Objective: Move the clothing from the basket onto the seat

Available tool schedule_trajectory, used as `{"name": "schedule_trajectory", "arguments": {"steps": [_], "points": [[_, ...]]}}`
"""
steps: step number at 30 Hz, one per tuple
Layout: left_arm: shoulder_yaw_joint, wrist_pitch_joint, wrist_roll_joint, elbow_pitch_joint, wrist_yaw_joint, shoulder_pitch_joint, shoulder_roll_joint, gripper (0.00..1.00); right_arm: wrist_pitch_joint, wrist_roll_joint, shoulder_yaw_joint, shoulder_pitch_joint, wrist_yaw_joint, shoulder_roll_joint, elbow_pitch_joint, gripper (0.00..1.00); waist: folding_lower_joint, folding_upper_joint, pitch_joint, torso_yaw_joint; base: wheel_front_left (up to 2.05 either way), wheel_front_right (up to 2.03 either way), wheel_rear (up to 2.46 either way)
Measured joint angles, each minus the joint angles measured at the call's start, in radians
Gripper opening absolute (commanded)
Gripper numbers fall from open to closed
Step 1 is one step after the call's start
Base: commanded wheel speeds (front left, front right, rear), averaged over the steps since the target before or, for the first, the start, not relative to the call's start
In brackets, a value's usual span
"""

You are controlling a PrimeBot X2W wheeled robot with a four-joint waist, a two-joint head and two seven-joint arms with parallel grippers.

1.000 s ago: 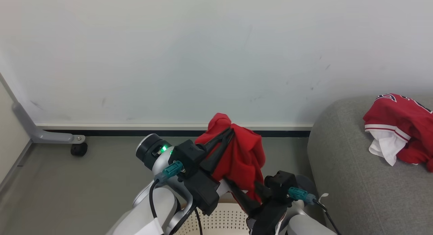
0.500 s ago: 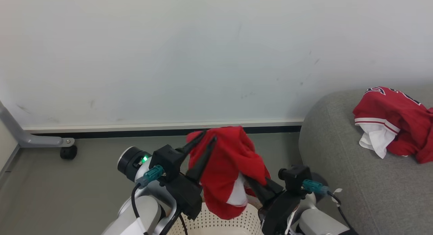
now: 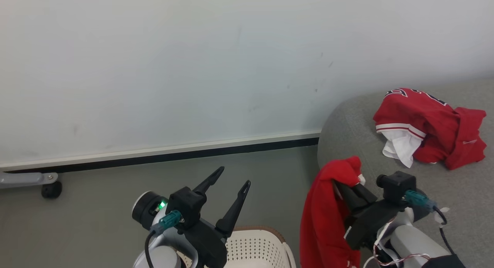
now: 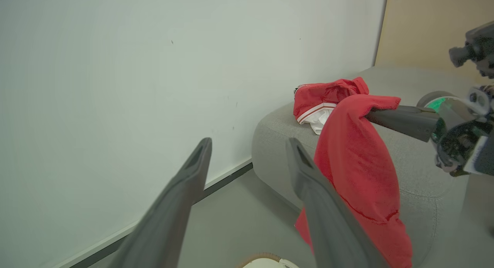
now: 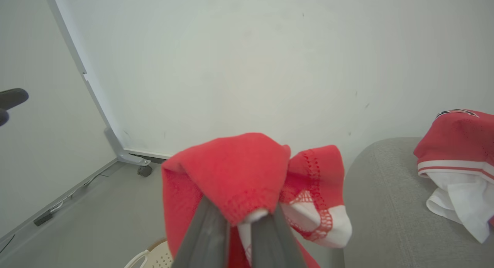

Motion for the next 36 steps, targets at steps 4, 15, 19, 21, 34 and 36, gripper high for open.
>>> {"name": "schedule_trajectory", "arguments": {"steps": [4, 15, 19, 21, 34, 36], "points": [[-0.011, -0.004, 0.0, -0.012, 0.0, 0.041, 0.001, 1.0, 0.0, -0.002, -0.035, 0.022, -0.011, -0.047, -0.035, 0.0, 0.0, 0.0, -0.001, -0.033, 0.0, 0.0, 0.0], [-0.044, -0.018, -0.009, -0.039, 0.004, 0.107, -0.022, 1.0, 0.0, -0.049, -0.089, 0.066, -0.046, -0.147, -0.164, 0.0, 0.0, 0.0, -0.004, -0.143, 0.0, 0.0, 0.0], [-0.052, -0.027, -0.009, -0.05, 0.005, 0.126, -0.035, 1.0, 0.0, -0.068, -0.097, 0.072, -0.046, -0.165, -0.212, 0.0, 0.0, 0.0, -0.003, -0.193, 0.0, 0.0, 0.0], [-0.056, -0.027, -0.009, -0.053, 0.009, 0.132, -0.039, 1.0, 0.0, -0.075, -0.101, 0.072, -0.046, -0.17, -0.23, 0.0, 0.0, 0.0, -0.002, -0.217, 0.0, 0.0, 0.0], [-0.085, -0.034, -0.009, -0.055, 0.014, 0.138, -0.074, 1.0, 0.0, -0.09, -0.17, 0.017, -0.046, -0.223, -0.274, 0.0, 0.0, 0.0, 0.038, -0.281, 0.0, 0.0, 0.0], [-0.082, -0.035, -0.009, -0.056, 0.017, 0.138, -0.075, 1.0, 0.0, -0.091, -0.183, -0.03, -0.046, -0.227, -0.273, 0.0, 0.0, 0.0, 0.044, -0.273, 0.0, 0.0, 0.0]]}}
